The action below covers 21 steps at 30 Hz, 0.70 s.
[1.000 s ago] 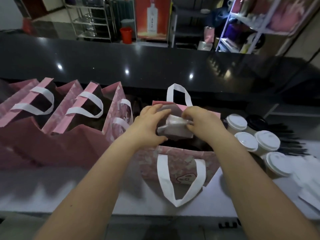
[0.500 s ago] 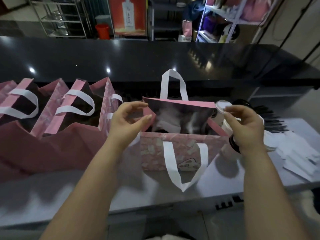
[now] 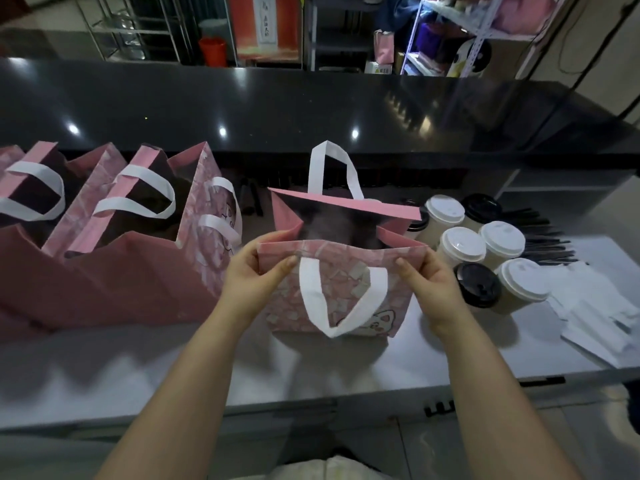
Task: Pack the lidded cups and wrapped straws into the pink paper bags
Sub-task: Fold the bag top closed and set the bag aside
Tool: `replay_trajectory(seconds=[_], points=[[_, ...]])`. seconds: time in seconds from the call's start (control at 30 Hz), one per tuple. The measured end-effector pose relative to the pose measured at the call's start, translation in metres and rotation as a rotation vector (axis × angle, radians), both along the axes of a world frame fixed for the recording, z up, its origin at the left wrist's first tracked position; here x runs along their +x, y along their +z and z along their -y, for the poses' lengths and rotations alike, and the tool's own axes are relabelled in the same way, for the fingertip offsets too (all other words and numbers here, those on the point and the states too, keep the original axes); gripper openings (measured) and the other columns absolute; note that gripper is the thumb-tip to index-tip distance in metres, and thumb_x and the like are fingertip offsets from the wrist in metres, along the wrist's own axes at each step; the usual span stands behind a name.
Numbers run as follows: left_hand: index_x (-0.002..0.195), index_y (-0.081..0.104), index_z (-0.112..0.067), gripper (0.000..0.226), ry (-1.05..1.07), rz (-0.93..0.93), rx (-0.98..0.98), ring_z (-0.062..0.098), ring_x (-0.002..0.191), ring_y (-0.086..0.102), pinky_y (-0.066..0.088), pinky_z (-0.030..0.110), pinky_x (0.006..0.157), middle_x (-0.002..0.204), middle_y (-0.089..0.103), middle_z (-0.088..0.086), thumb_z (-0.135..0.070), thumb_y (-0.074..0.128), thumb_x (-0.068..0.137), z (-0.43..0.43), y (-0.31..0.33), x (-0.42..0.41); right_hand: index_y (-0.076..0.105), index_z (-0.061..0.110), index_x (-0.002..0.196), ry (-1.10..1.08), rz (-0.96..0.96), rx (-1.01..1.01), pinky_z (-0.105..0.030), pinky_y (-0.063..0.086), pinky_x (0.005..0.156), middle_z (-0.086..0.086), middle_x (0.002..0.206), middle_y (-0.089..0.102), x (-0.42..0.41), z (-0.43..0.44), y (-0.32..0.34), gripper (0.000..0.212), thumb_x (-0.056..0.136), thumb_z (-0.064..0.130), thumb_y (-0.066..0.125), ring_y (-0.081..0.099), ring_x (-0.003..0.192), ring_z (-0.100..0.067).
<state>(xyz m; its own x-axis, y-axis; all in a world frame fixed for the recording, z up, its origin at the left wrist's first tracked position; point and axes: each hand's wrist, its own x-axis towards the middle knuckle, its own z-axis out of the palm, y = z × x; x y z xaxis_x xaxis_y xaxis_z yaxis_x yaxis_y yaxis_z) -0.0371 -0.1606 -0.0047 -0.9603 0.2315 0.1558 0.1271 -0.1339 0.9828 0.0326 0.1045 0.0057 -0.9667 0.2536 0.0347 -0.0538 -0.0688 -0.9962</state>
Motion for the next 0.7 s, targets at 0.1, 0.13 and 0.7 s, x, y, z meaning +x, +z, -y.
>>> replay_trajectory(seconds=[0.1,0.13,0.7], points=[[0.112,0.071,-0.020,0.027,0.035,0.000,0.024,0.017,0.104,0.068,0.056,0.026,0.082,0.110,0.073,0.002,-0.022,0.070,0.086,0.000,0.000,0.000,0.063,0.018,0.105,-0.050,0.017,-0.045,-0.025,0.056,0.068,0.002,0.094,0.073,-0.011,0.000,-0.007,0.014,0.092,0.020,0.059,0.069,0.087,-0.013],[0.107,0.073,-0.022,0.022,0.059,0.001,0.026,0.015,0.100,0.068,0.055,0.024,0.079,0.106,0.074,0.001,-0.022,0.069,0.086,0.000,-0.001,-0.001,0.062,0.017,0.102,-0.072,0.009,-0.062,-0.026,0.056,0.067,0.001,0.093,0.073,-0.014,-0.001,-0.009,0.009,0.094,0.016,0.058,0.069,0.086,-0.014],[0.080,0.079,-0.024,0.022,-0.066,0.024,-0.122,0.000,0.139,0.032,0.035,0.042,0.113,0.150,0.030,-0.027,-0.022,0.085,0.058,0.010,0.016,-0.039,0.059,0.017,0.066,0.078,-0.073,-0.051,-0.019,0.051,0.076,0.019,0.146,0.044,-0.052,-0.053,0.000,0.033,0.084,-0.010,0.051,0.053,0.125,-0.009]])
